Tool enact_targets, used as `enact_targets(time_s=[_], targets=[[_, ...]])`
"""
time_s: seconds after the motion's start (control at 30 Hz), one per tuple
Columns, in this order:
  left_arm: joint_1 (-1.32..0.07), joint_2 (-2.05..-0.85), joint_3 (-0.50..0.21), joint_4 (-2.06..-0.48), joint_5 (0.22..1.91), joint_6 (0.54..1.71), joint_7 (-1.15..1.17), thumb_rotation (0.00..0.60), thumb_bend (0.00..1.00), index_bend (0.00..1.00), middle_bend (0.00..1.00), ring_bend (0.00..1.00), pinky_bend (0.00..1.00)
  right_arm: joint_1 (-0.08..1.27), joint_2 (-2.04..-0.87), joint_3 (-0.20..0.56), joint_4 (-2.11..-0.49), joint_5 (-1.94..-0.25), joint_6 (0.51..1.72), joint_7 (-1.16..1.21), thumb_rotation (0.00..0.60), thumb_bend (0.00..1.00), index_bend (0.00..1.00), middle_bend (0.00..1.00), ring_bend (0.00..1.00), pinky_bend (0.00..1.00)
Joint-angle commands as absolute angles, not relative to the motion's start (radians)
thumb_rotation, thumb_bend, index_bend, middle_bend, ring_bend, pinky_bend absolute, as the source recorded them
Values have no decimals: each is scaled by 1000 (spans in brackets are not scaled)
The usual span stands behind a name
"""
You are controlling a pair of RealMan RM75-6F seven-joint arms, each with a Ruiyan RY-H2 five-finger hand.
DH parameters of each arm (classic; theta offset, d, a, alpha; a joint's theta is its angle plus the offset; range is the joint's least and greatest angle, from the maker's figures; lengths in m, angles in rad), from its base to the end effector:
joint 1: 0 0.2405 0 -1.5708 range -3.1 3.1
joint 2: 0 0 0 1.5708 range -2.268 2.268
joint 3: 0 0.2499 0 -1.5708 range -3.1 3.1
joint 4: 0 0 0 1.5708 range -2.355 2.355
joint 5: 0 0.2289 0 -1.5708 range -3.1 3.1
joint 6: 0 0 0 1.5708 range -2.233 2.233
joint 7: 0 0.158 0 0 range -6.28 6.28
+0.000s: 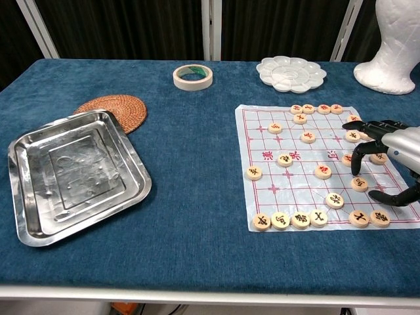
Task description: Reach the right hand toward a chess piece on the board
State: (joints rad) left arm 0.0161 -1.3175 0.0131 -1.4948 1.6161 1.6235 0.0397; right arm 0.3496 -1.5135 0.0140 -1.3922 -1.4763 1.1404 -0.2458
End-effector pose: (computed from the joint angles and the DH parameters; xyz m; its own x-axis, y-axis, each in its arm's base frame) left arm -0.3095 0.1498 0.0901 0.3587 -0.0356 0.9328 0.9326 -0.0297 -0.3598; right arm -0.2611 -0.2516 -0.0267 0.5221 -0.2505 0.8153 -0.8409 -0.3109 0.4430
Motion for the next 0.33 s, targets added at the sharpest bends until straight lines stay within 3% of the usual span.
enact_targets(time_s=[0.03,0.2,0.33], targets=[[18,-1316,13,-1498,1618,1628,42,600,105,43,73,0,5,336,-1496,15,-1403,-1495,1184,-217,600,229,417,0,0,0],[19,-1310,11,-1509,1621,1633,52,600,105,43,73,0,5,273,-1410,25,-1451,-1538,1345,-160,600,227,308,0,0,0],[13,-1308,10,-1523,1623,1627,66,600,106,43,73,0,5,208,-1339,29,-1468,-1536,1453,-115,600,220,35,0,0,0]])
